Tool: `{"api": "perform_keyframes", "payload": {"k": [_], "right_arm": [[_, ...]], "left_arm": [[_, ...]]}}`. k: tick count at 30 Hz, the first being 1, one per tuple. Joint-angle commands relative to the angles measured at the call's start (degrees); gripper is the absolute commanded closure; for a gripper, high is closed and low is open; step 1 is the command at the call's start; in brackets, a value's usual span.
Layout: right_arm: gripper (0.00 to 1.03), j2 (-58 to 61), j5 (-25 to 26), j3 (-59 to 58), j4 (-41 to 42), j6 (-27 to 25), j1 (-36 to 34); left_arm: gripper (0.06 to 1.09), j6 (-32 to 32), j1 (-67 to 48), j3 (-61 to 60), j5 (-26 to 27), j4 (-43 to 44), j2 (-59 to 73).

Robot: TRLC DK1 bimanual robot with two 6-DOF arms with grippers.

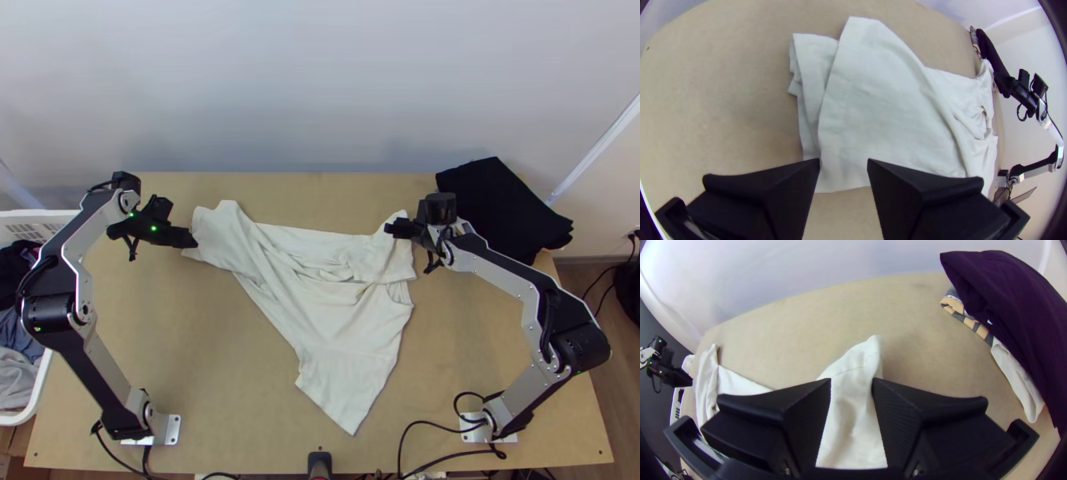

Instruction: Fold the t-shirt

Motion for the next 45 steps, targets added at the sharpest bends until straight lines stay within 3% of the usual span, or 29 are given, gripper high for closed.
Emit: {"api": "perform_keyframes", "payload": {"k": [1,4,7,9,12,13,15,20,24,28,30,32,37,41,45], "right_arm": [[0.6,0.62,0.57,0.01,-0.45,0.93,0.17],[0.6,0.53,0.57,0.19,-0.45,0.93,-0.01],[0.59,-0.26,0.57,0.19,-1.33,0.93,-0.53],[0.41,-1.23,0.48,0.63,-4.14,0.84,-1.06],[0.04,-2.64,0.48,3.53,-14.16,1.28,-3.17],[0.03,-2.64,0.39,5.55,-18.47,1.28,-4.23],[0.03,-4.39,0.48,8.89,-28.13,1.37,-5.81],[0.04,-15.21,0.48,6.87,-35.08,2.25,-7.13],[0.04,-22.68,0.39,2.38,-43.78,2.95,-1.59],[0.04,-27.86,0.31,-3.5,-52.74,8.49,7.81],[0.04,-28.92,0.31,-6.23,-54.94,8.84,10.8],[0.04,-30.32,-2.07,-8.87,-56.87,9.72,13.7],[0.27,-31.55,-7.52,-13.96,-56.96,10.07,14.23],[0.58,-29.88,-9.45,-15.02,-56.7,10.34,14.23],[0.59,-28.56,-12.61,-15.55,-56.52,11.22,16.78]], "left_arm": [[0.75,-0.51,-0.31,0.15,0.12,0.47,-0.73],[1.05,-0.68,-0.31,-2.75,0.21,4.07,-2.22],[1.05,0.11,-0.4,-5.12,0.12,4.51,-2.84],[1.05,0.46,-0.4,-6.09,0.12,5.13,-3.28],[1.05,0.11,0.3,-6.09,0.12,5.3,-3.72],[1.05,0.11,0.65,-6.0,0.21,5.3,-3.98],[1.05,0.11,1.53,-5.91,0.12,5.39,-4.16],[1.05,0.2,3.2,-6.18,0.12,5.3,-4.33],[1.05,0.11,3.55,-6.09,0.12,5.3,-4.6],[1.05,-0.51,3.47,-6.0,0.12,5.3,-4.86],[1.05,-0.95,3.38,-5.91,0.12,5.3,-5.04],[1.05,-1.39,3.29,-5.91,0.12,5.3,-5.39],[1.05,-1.74,3.47,-6.18,0.12,5.21,-6.35],[1.05,-1.83,3.73,-6.62,0.12,4.95,-7.23],[1.05,-1.83,3.91,-6.79,0.12,4.78,-7.85]]}}
